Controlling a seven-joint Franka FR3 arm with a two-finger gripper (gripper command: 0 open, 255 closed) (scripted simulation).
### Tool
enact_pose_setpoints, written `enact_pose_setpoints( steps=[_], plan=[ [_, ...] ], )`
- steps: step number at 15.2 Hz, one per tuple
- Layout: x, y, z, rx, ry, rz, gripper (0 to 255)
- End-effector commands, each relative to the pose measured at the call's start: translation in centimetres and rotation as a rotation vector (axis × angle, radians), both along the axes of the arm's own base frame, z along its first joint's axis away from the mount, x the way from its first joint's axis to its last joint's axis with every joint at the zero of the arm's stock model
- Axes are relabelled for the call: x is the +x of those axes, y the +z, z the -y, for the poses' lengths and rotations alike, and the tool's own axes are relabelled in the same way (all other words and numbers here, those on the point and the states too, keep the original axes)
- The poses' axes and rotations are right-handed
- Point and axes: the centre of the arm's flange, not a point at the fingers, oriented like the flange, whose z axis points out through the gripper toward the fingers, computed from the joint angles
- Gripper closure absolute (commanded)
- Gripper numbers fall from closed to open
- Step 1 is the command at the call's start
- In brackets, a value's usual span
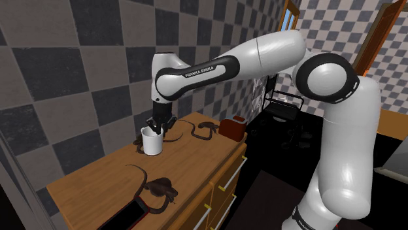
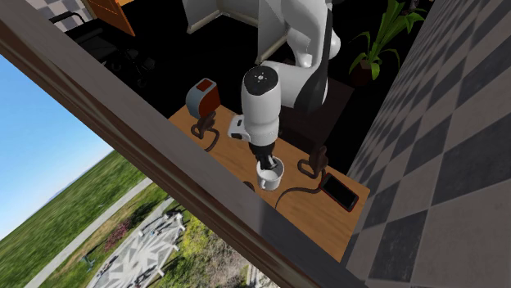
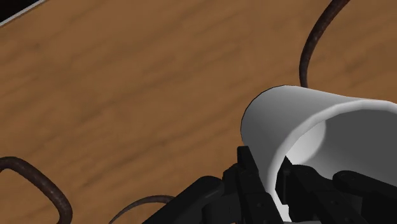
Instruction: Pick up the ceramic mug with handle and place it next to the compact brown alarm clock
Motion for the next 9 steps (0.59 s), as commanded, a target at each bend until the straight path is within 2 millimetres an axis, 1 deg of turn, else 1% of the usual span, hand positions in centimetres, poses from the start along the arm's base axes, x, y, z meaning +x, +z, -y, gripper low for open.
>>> enact_pose_setpoints(
  steps=[1,9],
  plan=[
    [0.0,1.1,0.0,0.000,0.000,0.000,255],
    [0.0,5.3,0.0,0.000,0.000,0.000,255]
  ],
)
